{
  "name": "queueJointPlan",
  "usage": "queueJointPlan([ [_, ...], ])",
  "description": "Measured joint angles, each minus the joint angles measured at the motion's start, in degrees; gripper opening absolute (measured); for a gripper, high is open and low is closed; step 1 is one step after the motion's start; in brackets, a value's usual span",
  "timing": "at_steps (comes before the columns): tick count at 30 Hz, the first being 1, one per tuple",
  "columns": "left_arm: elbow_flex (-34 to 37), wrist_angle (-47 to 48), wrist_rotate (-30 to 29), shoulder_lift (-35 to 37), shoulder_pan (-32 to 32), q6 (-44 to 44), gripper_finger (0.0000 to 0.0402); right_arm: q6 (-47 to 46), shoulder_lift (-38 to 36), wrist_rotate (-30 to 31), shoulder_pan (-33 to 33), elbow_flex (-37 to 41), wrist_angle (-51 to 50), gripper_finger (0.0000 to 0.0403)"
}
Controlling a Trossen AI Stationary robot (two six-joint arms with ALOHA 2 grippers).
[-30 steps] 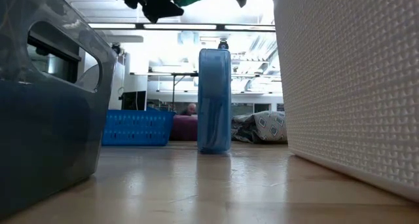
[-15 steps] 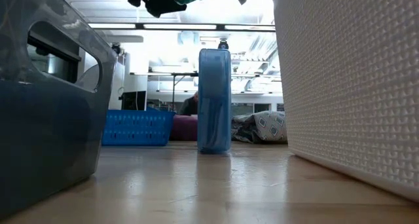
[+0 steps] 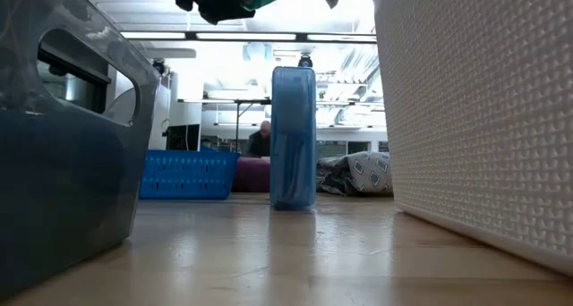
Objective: Pick & Place Medicine items
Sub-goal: Put the green bandage into the black bin
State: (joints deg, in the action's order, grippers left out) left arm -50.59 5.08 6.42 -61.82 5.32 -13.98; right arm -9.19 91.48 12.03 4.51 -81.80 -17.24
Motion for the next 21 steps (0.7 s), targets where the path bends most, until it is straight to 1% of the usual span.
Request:
queueJointPlan([
  [21, 0.0, 0.02, -0.09, 0.0, 0.0, -1.02, 0.0266, 0.0, 0.0, -0.17, 0.0, 0.0, -0.06, 0.0009],
])
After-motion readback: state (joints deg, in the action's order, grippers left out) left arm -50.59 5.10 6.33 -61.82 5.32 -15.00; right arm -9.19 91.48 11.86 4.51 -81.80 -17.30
